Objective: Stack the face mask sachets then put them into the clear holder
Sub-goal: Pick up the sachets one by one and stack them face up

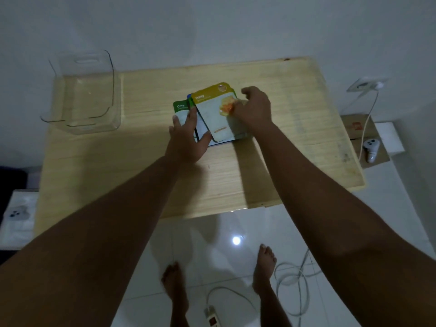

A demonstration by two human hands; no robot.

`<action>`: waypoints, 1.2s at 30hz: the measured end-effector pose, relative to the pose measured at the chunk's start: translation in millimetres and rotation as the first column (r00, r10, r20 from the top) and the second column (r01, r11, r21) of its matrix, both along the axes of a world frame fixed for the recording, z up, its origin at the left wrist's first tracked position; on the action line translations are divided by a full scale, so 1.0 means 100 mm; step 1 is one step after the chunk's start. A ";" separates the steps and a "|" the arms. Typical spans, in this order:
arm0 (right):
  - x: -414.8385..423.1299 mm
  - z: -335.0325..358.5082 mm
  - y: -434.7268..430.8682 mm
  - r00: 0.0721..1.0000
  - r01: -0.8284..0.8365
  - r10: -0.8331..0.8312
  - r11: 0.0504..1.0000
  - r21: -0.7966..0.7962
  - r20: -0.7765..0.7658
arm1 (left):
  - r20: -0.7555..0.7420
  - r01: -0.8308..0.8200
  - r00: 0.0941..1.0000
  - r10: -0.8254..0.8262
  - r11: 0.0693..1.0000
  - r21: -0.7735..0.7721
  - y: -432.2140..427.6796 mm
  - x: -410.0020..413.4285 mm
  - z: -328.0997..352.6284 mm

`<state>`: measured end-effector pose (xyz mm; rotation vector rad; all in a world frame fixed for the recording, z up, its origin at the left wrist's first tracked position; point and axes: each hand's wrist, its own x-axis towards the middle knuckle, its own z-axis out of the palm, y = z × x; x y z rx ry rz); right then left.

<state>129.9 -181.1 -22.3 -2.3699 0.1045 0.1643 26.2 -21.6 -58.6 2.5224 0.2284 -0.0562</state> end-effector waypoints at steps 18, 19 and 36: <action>-0.01 -0.11 0.18 0.970 -0.090 0.085 0.996 -0.010 -0.228 | -0.071 -0.543 0.834 0.548 0.791 -0.281 0.03 0.22 0.36; -0.03 -0.11 0.22 0.967 -0.089 0.088 0.996 0.005 -0.238 | -0.065 -0.526 0.845 0.530 0.807 -0.268 0.02 0.23 0.36; 0.01 0.14 0.53 0.858 -0.089 0.232 0.946 0.313 -0.458 | -0.506 -0.726 0.685 0.523 0.546 -0.419 0.25 0.43 0.57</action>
